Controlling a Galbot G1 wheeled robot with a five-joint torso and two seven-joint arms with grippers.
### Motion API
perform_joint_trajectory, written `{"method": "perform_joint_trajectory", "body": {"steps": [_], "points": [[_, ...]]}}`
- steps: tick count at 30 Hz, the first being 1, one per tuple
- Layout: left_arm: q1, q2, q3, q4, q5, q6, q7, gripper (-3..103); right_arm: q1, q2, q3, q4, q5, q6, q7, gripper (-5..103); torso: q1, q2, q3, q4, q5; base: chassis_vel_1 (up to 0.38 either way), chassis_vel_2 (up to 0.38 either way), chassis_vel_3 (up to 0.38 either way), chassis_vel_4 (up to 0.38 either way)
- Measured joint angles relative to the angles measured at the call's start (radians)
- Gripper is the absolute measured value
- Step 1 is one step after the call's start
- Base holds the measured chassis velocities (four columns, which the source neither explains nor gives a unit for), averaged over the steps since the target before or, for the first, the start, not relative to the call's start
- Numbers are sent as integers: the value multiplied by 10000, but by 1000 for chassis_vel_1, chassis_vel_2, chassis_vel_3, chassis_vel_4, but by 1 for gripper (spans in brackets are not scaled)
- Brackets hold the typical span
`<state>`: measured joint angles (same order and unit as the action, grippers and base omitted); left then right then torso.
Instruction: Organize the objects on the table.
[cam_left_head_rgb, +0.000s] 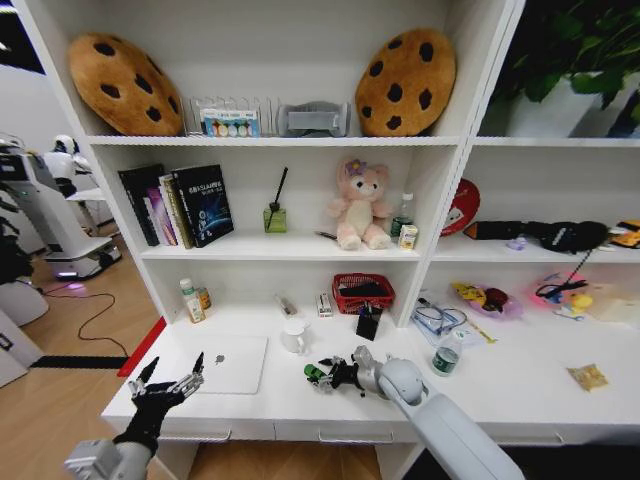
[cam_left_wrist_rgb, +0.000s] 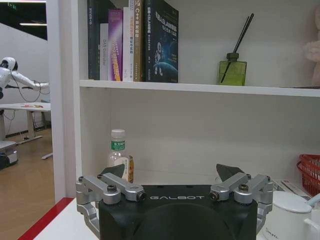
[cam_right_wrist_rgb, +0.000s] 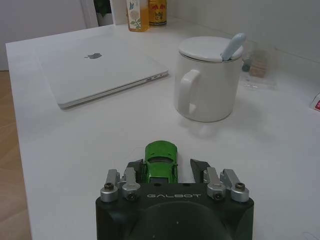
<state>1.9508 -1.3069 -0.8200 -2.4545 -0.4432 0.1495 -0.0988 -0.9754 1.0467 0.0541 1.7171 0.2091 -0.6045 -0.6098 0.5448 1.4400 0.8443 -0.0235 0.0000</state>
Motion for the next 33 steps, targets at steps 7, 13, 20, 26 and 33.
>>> {"method": "perform_joint_trajectory", "body": {"steps": [7,13,20,26,33], "points": [[1,0,0,0,0,0,-1,100,-13,-50,36,26,78,-1,0,35,0,0,2,2,1,0,0,0,0],[0,0,0,0,0,-1,0,100,-298,-173,504,1008,1046,-178,181,34,2,-4,4,0,0,0,0,0,0],[0,0,0,0,0,0,0,100,-804,-379,1552,2605,1958,-38,395,34,2,-4,3,-1,1,0,0,0,0],[0,0,1,0,-1,0,0,100,-877,-304,2471,3747,2543,174,1242,34,2,-2,2,-2,0,0,0,0,0],[0,0,1,0,0,0,5,100,454,137,2415,4268,3727,489,3886,34,2,-2,2,0,0,0,0,0,0]]}}
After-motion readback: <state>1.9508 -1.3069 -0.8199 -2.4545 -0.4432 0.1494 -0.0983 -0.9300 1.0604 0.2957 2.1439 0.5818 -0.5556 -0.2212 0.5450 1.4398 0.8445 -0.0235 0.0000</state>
